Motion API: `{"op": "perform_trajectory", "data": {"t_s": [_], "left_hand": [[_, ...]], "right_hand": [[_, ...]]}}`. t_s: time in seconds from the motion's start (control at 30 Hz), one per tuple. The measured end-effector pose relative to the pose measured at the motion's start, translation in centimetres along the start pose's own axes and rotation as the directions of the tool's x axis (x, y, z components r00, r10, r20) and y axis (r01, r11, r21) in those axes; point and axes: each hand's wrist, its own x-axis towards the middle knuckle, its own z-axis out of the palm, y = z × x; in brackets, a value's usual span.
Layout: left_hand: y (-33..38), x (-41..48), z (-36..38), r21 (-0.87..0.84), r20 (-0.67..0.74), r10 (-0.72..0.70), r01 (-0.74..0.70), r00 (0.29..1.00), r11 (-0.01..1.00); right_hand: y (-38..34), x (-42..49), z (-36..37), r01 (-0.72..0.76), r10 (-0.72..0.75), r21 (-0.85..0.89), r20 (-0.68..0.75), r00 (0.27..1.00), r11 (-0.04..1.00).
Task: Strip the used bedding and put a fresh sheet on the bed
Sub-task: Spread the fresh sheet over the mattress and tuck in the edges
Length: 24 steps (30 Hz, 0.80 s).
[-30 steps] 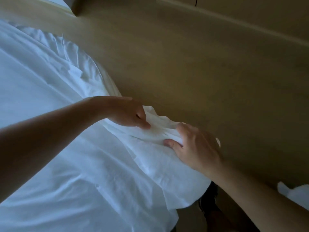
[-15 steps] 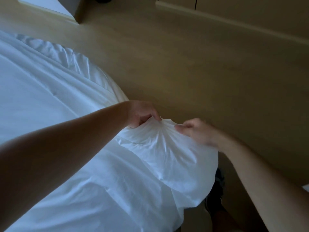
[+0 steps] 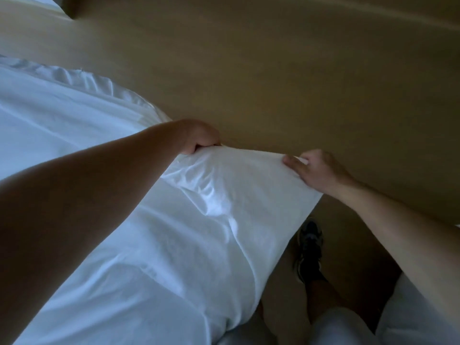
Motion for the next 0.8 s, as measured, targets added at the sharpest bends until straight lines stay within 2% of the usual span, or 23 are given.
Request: {"op": "perform_trajectory", "data": {"t_s": [0.03, 0.07, 0.1, 0.17, 0.2, 0.23, 0.27, 0.3, 0.33, 0.37, 0.4, 0.43, 0.5, 0.57, 0.63, 0.7, 0.73, 0.8], "left_hand": [[0.3, 0.4, 0.4, 0.156, -0.1, 0.086, -0.07, 0.991, 0.985], [0.6, 0.6, 0.7, 0.356, -0.212, 0.223, -0.137, 0.952, 0.925], [1.0, 0.7, 0.7, 0.558, -0.275, 0.383, -0.178, 0.882, 0.81], [1.2, 0.2, 0.6, 0.804, -0.22, 0.652, -0.245, 0.725, 0.543], [0.5, -0.2, 0.4, 0.853, -0.175, 0.741, -0.276, 0.648, 0.442], [-0.7, -0.6, 0.1, 0.879, -0.172, 0.81, -0.284, 0.561, 0.384], [-2.4, -1.0, -0.2, 0.883, -0.242, 0.855, -0.261, 0.459, 0.39], [-4.4, -1.4, -0.5, 0.858, -0.373, 0.856, -0.218, 0.358, 0.465], [-6.9, -1.9, -0.4, 0.786, -0.539, 0.794, -0.17, 0.282, 0.594], [-9.5, -2.6, 0.0, 0.653, -0.704, 0.662, -0.134, 0.258, 0.746], [-12.4, -3.4, 1.2, 0.467, -0.829, 0.476, -0.105, 0.295, 0.878], [-15.2, -4.1, 3.2, 0.262, -0.889, 0.271, -0.073, 0.369, 0.962], [-19.8, -5.2, 8.9, -0.059, -0.852, -0.06, 0.019, 0.52, 0.998], [-21.8, -5.5, 14.3, -0.145, -0.779, -0.182, 0.111, 0.6, 0.983], [-20.9, -4.6, 16.9, -0.161, -0.756, -0.185, 0.096, 0.627, 0.982], [-19.1, -3.7, 16.8, -0.155, -0.769, -0.107, -0.021, 0.63, 0.988], [-18.7, -3.3, 16.9, -0.078, -0.783, -0.002, -0.095, 0.622, 0.992], [-19.7, -3.3, 18.7, 0.165, -0.764, 0.262, -0.214, 0.589, 0.963]], "right_hand": [[0.7, 0.2, -0.1, 0.005, -0.005, -0.059, -0.012, 1.0, 0.998], [1.4, 0.3, 0.1, -0.011, 0.009, -0.095, -0.017, 1.0, 0.995], [1.8, 0.5, 0.4, -0.046, 0.045, -0.119, -0.014, 0.999, 0.992], [2.1, 0.8, 1.1, -0.128, 0.127, -0.162, -0.018, 0.992, 0.978], [2.2, 0.9, 1.4, -0.169, 0.161, -0.183, -0.06, 0.985, 0.968], [2.2, 0.6, 1.5, -0.209, 0.181, -0.193, -0.154, 0.971, 0.959], [2.3, 0.0, 1.7, -0.248, 0.193, -0.169, -0.289, 0.938, 0.954], [2.1, -1.1, 2.1, -0.266, 0.204, -0.095, -0.417, 0.886, 0.959], [1.5, -2.5, 3.0, -0.247, 0.218, 0.01, -0.503, 0.837, 0.969], [0.6, -4.0, 4.4, -0.215, 0.239, 0.109, -0.526, 0.816, 0.971], [-0.7, -5.5, 6.1, -0.179, 0.247, 0.184, -0.486, 0.838, 0.967], [-2.3, -6.8, 8.1, -0.134, 0.222, 0.23, -0.414, 0.883, 0.964], [-5.2, -7.9, 11.8, -0.07, 0.148, 0.29, -0.259, 0.954, 0.955], [-6.8, -6.9, 13.8, -0.08, 0.12, 0.246, -0.155, 0.981, 0.966], [-6.6, -5.7, 13.6, -0.063, 0.078, 0.108, -0.142, 0.987, 0.992], [-4.3, -4.3, 11.1, -0.016, 0.045, 0.125, -0.235, 0.971, 0.992], [-2.8, -3.7, 9.5, -0.01, 0.054, 0.146, -0.302, 0.952, 0.989], [-1.3, -3.1, 7.3, -0.067, 0.112, 0.141, -0.341, 0.933, 0.988]]}}
